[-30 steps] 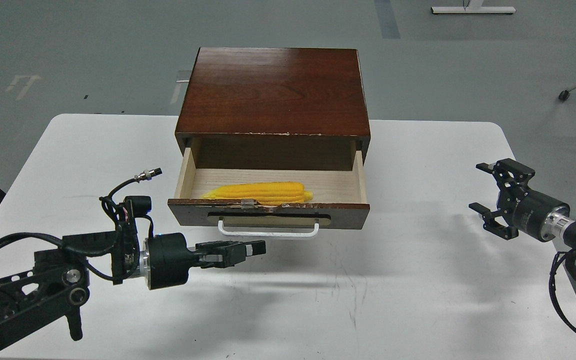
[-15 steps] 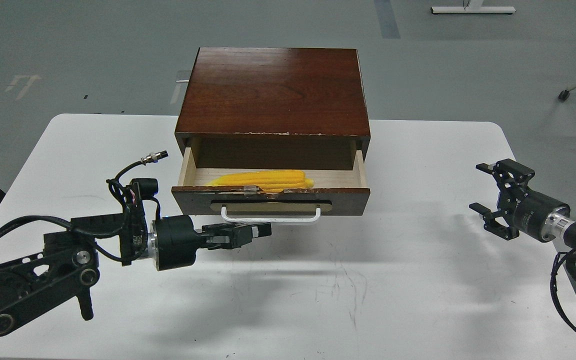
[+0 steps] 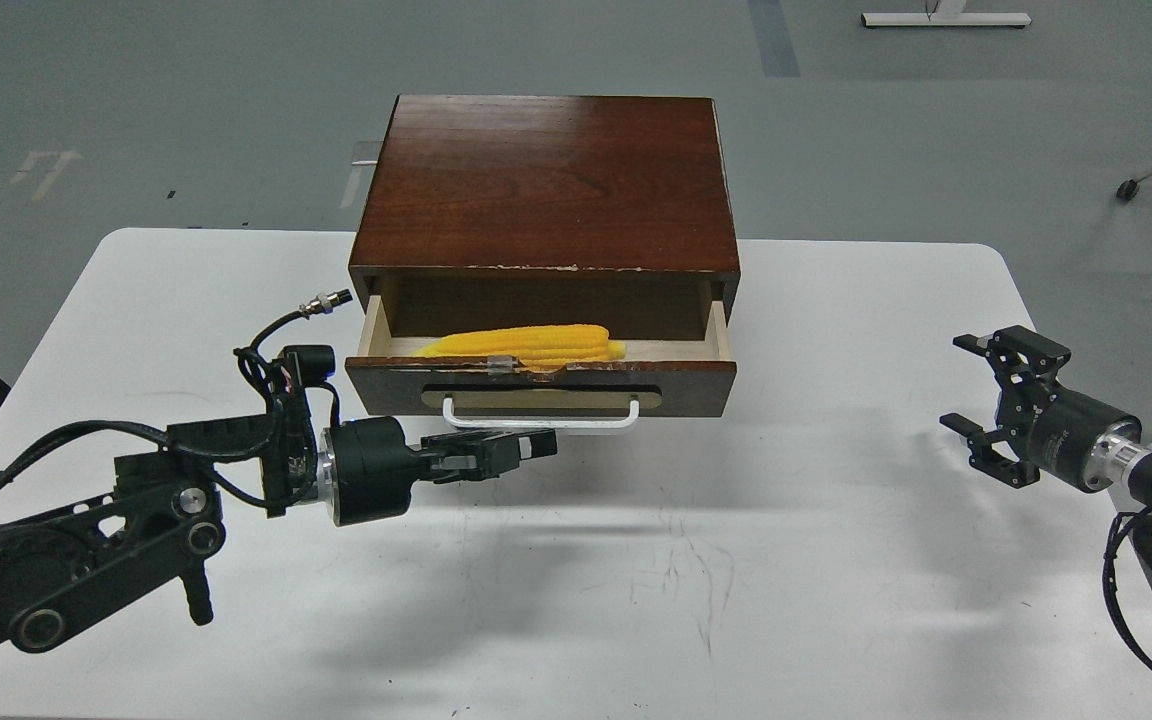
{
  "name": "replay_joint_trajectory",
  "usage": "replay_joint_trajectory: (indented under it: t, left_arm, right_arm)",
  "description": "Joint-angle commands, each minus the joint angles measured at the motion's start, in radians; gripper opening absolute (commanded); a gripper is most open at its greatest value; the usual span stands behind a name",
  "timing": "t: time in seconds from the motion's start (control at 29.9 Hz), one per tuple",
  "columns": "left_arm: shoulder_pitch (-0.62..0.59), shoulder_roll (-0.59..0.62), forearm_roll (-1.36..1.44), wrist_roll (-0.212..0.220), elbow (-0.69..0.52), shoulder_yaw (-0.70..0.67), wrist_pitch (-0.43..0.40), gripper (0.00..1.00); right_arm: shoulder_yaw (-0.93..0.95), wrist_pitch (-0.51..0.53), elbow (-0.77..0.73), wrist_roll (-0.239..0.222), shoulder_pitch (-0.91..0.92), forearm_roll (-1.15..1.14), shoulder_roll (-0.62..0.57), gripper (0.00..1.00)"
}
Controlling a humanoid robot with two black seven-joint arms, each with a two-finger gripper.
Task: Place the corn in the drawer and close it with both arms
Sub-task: 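Push the drawer front with the left gripper into the cabinet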
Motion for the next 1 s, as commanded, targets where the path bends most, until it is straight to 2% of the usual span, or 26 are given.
replay_joint_trajectory:
  t: [0.0,0.97]
  left_arm:
    - [-0.011,0.002,-0.002,-0.001,0.005,-0.005,-0.001,0.00]
    - [-0.037,-0.021,-0.002,-0.004,0.078,-0.003,-0.006,0.00]
  right_arm:
    - [0.000,0.000,0.000,0.000,-0.001,0.000,0.000,0.96]
    - [0.000,0.000,0.000,0.012,-0.007,-0.014,0.001,0.96]
